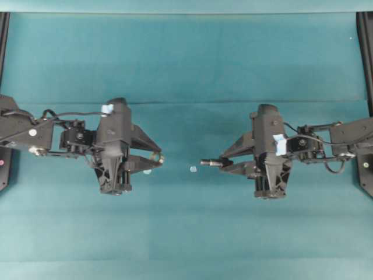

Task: Insert the washer onto the shaft with both hands.
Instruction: 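Lift both and turn them to face each other, washer toward shaft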

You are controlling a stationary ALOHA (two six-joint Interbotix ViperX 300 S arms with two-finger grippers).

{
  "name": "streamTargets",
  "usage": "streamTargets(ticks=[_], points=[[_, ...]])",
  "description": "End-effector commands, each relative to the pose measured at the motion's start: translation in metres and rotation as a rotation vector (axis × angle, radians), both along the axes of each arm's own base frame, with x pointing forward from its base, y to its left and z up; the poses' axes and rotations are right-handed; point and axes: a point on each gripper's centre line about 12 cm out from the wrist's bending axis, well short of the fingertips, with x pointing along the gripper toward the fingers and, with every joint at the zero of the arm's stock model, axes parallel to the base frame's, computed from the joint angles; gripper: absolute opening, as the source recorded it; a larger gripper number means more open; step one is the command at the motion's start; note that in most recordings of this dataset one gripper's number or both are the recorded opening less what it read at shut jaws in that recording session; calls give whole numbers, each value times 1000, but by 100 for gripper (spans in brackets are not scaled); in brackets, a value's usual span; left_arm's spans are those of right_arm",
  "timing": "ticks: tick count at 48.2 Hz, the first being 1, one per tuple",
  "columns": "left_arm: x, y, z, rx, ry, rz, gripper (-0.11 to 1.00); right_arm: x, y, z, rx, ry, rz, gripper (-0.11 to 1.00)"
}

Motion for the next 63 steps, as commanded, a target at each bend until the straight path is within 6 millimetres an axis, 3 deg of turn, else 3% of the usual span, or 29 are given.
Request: streamTargets(ticks=[1,16,63], points=[[4,0,18,-16,-123,6,36,1,1,7,27,-42,-16,0],[2,1,38,-89,-336,29,36,1,1,10,110,-190,-58,0],[23,-3,25,-94,-308,21,36,18,2,-5,133,-219,-70,0]])
